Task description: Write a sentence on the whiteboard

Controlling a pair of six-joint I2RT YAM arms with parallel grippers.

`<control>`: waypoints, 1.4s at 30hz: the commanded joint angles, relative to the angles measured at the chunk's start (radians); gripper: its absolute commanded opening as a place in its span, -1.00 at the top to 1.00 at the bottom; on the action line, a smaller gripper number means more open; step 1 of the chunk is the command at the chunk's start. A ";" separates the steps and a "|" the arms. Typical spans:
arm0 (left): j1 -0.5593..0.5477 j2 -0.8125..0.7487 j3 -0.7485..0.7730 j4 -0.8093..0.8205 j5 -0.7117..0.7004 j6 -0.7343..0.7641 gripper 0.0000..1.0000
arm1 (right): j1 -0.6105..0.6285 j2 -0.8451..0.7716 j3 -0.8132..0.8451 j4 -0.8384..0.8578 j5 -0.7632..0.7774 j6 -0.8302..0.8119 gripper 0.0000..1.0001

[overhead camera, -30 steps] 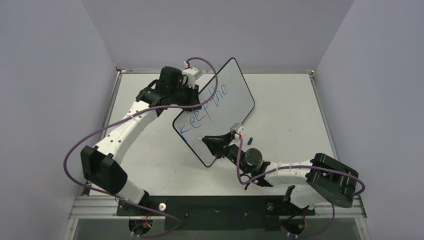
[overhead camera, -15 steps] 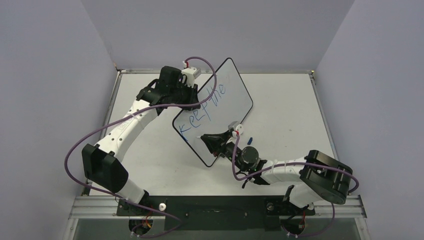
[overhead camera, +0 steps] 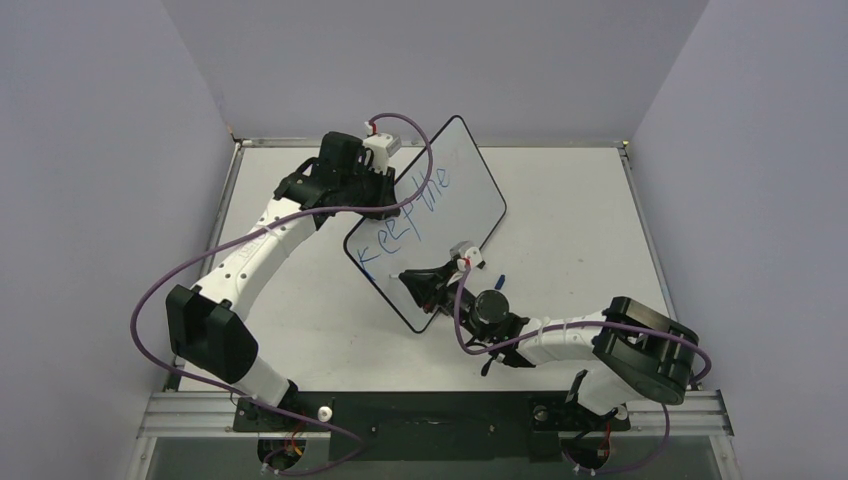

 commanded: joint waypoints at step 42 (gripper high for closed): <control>-0.037 0.078 -0.064 -0.003 -0.108 0.100 1.00 | 0.109 -0.113 0.152 -0.370 0.110 -0.081 1.00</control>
